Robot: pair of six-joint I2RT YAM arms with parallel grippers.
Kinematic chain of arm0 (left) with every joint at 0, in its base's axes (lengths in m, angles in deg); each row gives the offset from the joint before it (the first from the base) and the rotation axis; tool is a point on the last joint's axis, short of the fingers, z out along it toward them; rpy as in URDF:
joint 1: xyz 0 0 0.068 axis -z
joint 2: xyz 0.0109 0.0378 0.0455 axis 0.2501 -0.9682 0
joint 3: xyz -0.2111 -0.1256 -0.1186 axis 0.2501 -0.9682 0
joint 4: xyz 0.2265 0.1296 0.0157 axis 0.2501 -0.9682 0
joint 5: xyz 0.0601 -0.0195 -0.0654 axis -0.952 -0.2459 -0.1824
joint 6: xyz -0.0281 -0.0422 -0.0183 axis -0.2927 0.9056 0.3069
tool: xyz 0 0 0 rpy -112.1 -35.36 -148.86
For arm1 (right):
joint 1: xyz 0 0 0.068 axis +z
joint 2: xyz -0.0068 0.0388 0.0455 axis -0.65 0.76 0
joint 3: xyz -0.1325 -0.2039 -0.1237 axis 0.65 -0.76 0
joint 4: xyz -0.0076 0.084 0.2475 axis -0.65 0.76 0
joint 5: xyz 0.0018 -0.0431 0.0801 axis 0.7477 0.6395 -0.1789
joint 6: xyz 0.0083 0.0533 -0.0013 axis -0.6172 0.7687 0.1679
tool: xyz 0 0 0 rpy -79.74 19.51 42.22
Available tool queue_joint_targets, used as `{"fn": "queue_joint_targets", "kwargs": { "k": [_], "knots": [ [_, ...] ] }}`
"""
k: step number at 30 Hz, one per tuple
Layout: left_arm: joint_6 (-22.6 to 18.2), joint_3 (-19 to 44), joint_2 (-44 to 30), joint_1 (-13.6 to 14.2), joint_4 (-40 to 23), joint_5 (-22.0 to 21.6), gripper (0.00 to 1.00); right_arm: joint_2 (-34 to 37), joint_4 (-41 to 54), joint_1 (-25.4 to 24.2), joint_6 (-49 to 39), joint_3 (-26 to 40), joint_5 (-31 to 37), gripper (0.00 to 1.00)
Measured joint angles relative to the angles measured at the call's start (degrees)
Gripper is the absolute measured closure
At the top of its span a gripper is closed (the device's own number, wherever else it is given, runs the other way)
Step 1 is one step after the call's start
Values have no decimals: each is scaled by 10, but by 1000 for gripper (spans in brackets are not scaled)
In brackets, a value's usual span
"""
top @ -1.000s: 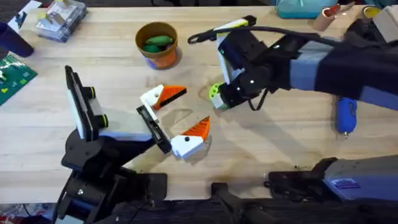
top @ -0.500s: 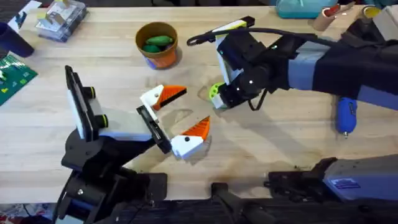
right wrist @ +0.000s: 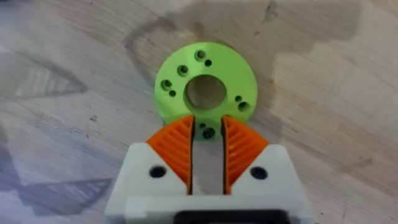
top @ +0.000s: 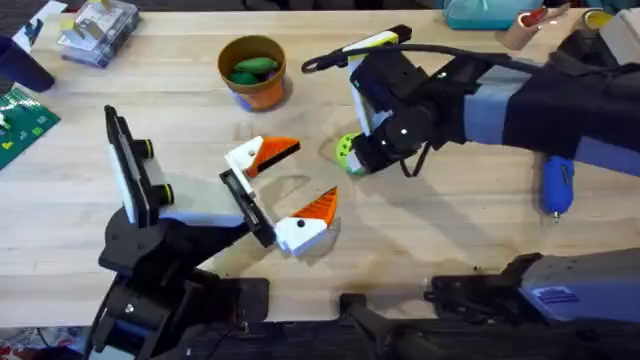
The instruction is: Pick up the gripper from the table and insert it into the empty holder that is missing its gripper. Then pick up a screw, insert it into the mounting hole, and use the screwdriver to tighten it. Finally, clean up the table by picking up the vegetable and placing it into the bucket.
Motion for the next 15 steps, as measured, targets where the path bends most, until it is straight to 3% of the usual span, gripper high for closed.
{"fn": "queue_joint_targets", "kwargs": {
  "k": [9, 15],
  "knots": [
    [0, 0, 0, 0, 0, 0, 6, 0, 7, 0, 0, 1, 0, 750],
    [0, 0, 0, 0, 0, 0, 6, 0, 14, 0, -2, 2, 1, 848]
  ]
}}
